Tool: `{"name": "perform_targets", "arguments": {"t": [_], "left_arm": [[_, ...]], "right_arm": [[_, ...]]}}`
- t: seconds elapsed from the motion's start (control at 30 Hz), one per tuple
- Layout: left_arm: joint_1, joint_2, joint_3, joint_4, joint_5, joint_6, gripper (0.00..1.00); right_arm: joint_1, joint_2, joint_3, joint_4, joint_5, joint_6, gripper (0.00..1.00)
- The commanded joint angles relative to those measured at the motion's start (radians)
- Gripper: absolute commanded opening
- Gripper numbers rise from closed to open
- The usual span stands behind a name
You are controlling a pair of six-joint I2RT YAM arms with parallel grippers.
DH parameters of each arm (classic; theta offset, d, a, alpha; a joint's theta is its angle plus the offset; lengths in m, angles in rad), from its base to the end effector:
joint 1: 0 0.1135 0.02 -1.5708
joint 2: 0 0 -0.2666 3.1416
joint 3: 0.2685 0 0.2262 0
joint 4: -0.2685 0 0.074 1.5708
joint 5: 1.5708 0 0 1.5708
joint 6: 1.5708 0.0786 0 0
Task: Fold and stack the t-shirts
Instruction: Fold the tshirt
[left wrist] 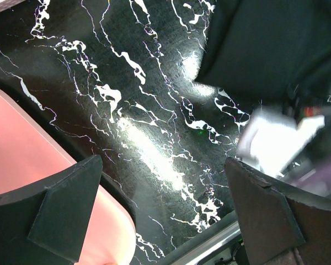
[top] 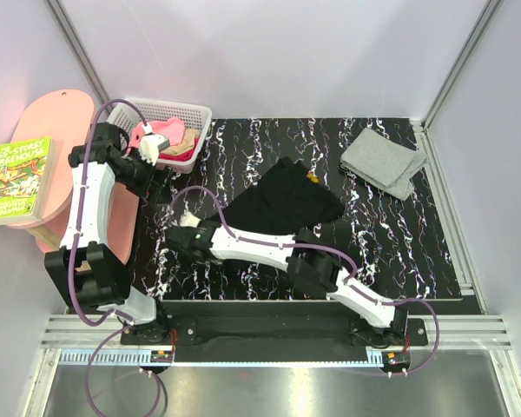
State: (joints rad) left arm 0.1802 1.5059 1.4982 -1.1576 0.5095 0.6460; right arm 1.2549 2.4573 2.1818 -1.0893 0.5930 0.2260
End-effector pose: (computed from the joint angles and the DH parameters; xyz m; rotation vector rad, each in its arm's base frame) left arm 0.2799 0.0120 0.3068 0.7199 2.4445 -0.3969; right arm 0.1913 0.4438 0.1442 -1.1918 2.2732 -0.3997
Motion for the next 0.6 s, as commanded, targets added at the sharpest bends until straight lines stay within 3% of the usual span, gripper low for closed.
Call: {"name": "perform_targets", "arguments": {"t": [0.0,0.13,0.23,0.4,0.5,0.57], "left_arm": [[-0.004,-0.003,0.053,0.019,-0.008,-0.009,0.99],[-0.002,-0.009,0.056,0.019,-0.011,-0.009,0.99],[-0.002,-0.003,0.057,0.019,-0.005,-0.012,0.99],[-0.004,-0.003,0.060,0.019,0.003,-0.016,0.99],[-0.002,0.000,0.063,0.019,-0.003,-0.014,0.99],[-0.005,0.010,0.072,0.015,-0.005,-0.017,0.99]], "right_arm": [[0.058,0.009,0.351,-0.121,-0.180,0.016,0.00],[0.057,-0.058,0.385,-0.132,-0.284,0.061,0.00],[0.012,-0.161,0.293,-0.078,-0.364,0.102,0.00],[-0.191,-0.449,-0.179,0.178,-0.568,0.197,0.00],[-0.284,-0.564,-0.371,0.314,-0.672,0.226,0.00],[-0.353,-0.590,-0.411,0.350,-0.708,0.223,0.00]]}}
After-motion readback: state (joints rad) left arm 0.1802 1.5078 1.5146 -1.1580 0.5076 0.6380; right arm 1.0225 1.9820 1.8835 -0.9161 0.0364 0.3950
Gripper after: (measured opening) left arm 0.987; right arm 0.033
